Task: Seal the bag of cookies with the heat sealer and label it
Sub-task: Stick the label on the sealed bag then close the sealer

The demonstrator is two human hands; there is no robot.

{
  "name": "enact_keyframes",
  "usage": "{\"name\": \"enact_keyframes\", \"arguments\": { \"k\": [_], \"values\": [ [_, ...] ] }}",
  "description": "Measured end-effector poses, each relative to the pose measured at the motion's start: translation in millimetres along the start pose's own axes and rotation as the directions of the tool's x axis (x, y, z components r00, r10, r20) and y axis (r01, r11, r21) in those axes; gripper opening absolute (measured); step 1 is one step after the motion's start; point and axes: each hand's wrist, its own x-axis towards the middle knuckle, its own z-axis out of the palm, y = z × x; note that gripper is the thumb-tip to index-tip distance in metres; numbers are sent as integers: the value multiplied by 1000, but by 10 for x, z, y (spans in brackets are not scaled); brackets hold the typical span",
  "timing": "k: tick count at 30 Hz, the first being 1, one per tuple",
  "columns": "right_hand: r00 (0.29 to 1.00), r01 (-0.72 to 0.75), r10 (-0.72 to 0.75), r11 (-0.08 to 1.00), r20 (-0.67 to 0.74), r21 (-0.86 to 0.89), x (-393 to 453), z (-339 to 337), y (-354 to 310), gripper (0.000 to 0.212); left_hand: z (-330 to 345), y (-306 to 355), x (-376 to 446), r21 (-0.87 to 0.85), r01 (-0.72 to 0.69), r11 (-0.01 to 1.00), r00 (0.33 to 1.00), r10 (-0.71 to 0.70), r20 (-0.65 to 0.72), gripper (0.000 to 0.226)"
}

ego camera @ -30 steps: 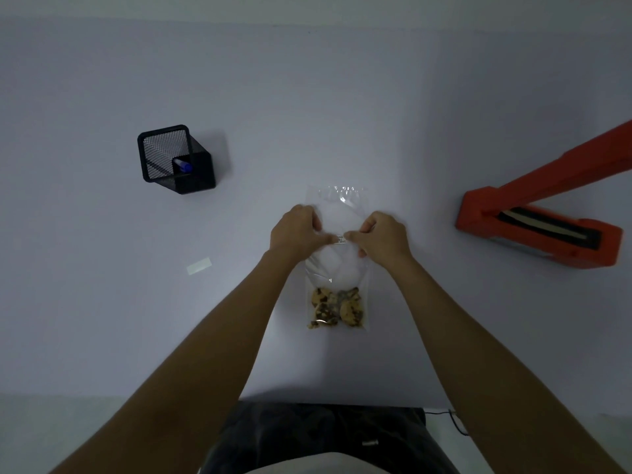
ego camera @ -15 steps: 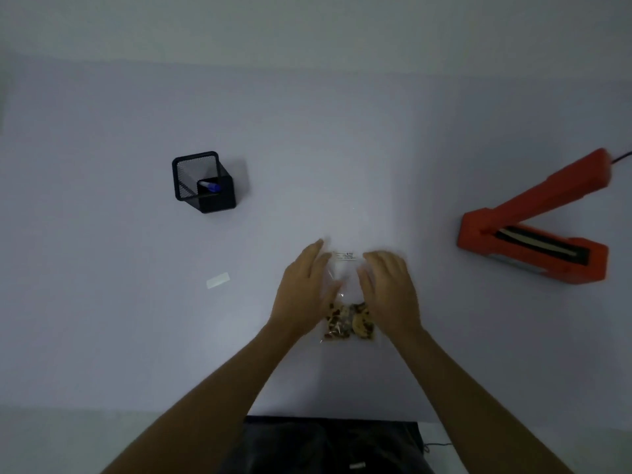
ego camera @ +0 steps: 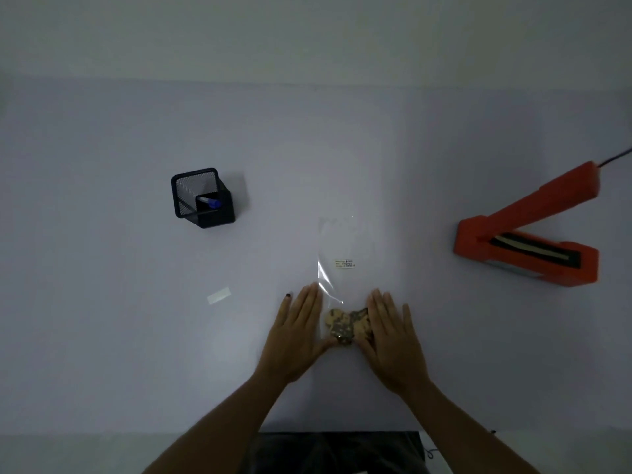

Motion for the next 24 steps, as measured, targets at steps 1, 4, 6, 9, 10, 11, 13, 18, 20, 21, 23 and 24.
{"name": "enact_keyframes", "arguments": {
  "k": [1, 4, 6, 9, 10, 11, 13, 18, 20, 21, 23, 24],
  "values": [
    [1000, 2, -2, 1000, -6, -4, 53, -14, -8, 72, -13, -16, 40, -7, 16, 1000, 1000, -16, -11, 79],
    [999, 17, -17, 1000, -37, -5, 352, -96, -32, 72, -97, -134, 274, -17, 70, 997, 996, -71, -61, 74],
    [997, 34, -35, 999, -65, -4, 652, -170, -39, 71, -179, -261, 487, -18, 97, 995, 991, -98, -95, 71],
    [994, 61, -63, 998, -94, -23, 1205, -308, -35, 72, -334, -486, 886, -10, 135, 991, 980, -135, -145, 65],
    [992, 69, -73, 997, -99, -38, 1397, -357, -28, 73, -394, -561, 1030, -3, 152, 988, 975, -150, -164, 64],
    [991, 74, -80, 996, -104, -55, 1583, -404, -18, 74, -455, -631, 1174, 4, 169, 986, 969, -166, -181, 63],
    [989, 79, -88, 993, -117, -83, 1920, -490, 15, 75, -560, -761, 1439, 22, 191, 981, 961, -182, -206, 62],
    [984, 90, -104, 991, -147, -98, 2358, -597, 75, 76, -696, -925, 1792, 42, 212, 976, 953, -197, -232, 62],
    [982, 86, -101, 992, -158, -96, 2384, -607, 73, 77, -693, -933, 1822, 59, 222, 973, 951, -203, -235, 64],
    [982, 82, -97, 992, -164, -95, 2385, -610, 67, 78, -691, -928, 1826, 60, 227, 972, 948, -206, -241, 64],
    [981, 75, -90, 993, -174, -90, 2368, -620, 46, 78, -700, -903, 1806, 42, 240, 970, 940, -222, -258, 63],
    [980, 74, -88, 994, -180, -86, 2352, -631, 32, 79, -715, -878, 1786, 31, 249, 968, 935, -232, -267, 63]
  ]
}}
